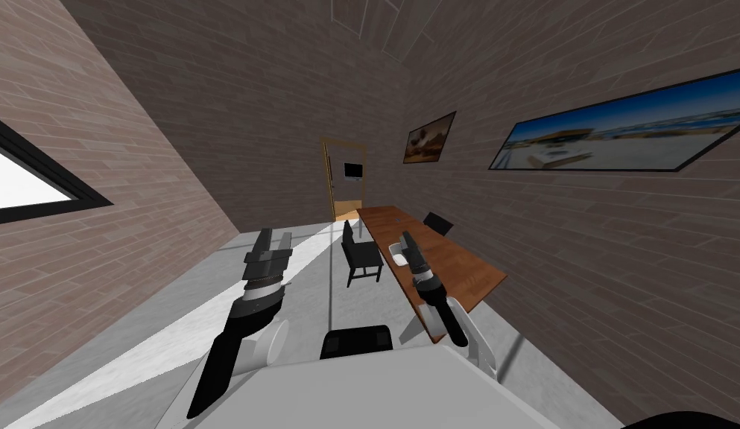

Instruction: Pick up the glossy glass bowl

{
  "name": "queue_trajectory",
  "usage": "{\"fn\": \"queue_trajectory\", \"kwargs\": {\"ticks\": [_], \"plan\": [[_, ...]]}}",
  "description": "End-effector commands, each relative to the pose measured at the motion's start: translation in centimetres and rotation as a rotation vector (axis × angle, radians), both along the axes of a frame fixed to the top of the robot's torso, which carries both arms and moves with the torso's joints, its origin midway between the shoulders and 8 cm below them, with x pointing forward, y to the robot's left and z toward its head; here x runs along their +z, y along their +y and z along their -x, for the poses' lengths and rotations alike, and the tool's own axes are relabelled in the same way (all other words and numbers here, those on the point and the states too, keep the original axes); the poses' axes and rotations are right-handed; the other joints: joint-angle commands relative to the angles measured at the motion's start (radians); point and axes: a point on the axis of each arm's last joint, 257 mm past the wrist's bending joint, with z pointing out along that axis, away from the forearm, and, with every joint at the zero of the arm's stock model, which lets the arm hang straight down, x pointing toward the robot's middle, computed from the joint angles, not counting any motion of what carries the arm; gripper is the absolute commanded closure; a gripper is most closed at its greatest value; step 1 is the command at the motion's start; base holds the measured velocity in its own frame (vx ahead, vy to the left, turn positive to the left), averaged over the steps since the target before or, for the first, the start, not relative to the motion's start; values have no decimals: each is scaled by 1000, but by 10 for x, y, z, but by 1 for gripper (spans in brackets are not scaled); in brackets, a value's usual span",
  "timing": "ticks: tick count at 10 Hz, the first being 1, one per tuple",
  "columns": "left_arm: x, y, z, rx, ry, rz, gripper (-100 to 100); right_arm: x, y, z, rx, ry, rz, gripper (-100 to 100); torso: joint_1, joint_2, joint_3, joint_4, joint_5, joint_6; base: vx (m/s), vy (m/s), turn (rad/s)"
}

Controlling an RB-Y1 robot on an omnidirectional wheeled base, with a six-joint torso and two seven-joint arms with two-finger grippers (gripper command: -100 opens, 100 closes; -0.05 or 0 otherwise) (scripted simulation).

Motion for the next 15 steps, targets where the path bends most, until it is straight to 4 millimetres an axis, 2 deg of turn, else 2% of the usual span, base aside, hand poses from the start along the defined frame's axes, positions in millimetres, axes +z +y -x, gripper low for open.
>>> {"fn": "queue_trajectory", "kwargs": {"ticks": [1, 2, 4, 5, 6, 7, 9, 10, 11, 12, 14, 15], "plan": [[0, 0, 0, 0, 0, 0, 0, -13, 20, -8, 24, 8, 105, -100, 0, 0, 0, 0, 0, 0, -51, -2, -59], [0, 0, 0, 0, 0, 0, 0, -15, 21, -8, 25, 8, 125, -100, 0, 0, 0, 0, 0, 0, -40, -4, -20], [0, 0, 0, 0, 0, 0, 0, -38, 43, -16, 55, 14, 274, -100, 0, 0, 0, 0, 0, 0, -49, -3, -50], [0, 0, 0, 0, 0, 0, 0, -41, 44, -15, 57, 12, 305, -100, 0, 1, 1, 0, 0, 0, -40, -2, -20], [0, 0, 0, 0, 0, 0, 0, -55, 54, -19, 72, 12, 389, -100, 0, 0, 0, 0, 0, 0, -30, 2, -35], [0, 0, 0, 0, 0, 0, 0, -56, 54, -19, 72, 10, 402, -100, 0, 0, 0, 0, 0, 0, -22, 2, -18], [0, 0, 0, 0, 0, 0, 0, -85, 71, -25, 100, 4, 567, -100, 1, -1, -1, 0, 0, 0, -30, 1, -51], [0, 0, 0, 0, 0, 0, 0, -89, 70, -24, 102, 0, 604, -100, 0, 0, 0, 0, 0, 0, -31, 3, -16], [0, 0, 0, 0, 0, 0, 0, -105, 75, -27, 117, -7, 696, -100, 1, -1, 0, 0, 0, 0, -25, 7, -30], [0, 0, 0, 0, 0, 0, 0, -107, 75, -26, 116, -9, 710, -100, 1, -1, 0, 0, 0, 0, -15, 9, -15], [0, 0, 0, 0, 0, 0, 0, -140, 81, -32, 142, -28, 885, -100, 1, -2, -1, 0, 0, 0, -12, 13, -43], [0, 0, 0, 0, 0, 0, 0, -145, 77, -31, 144, -34, 926, -100, 1, -2, -1, 0, 0, 0, -8, 16, -15]]}}
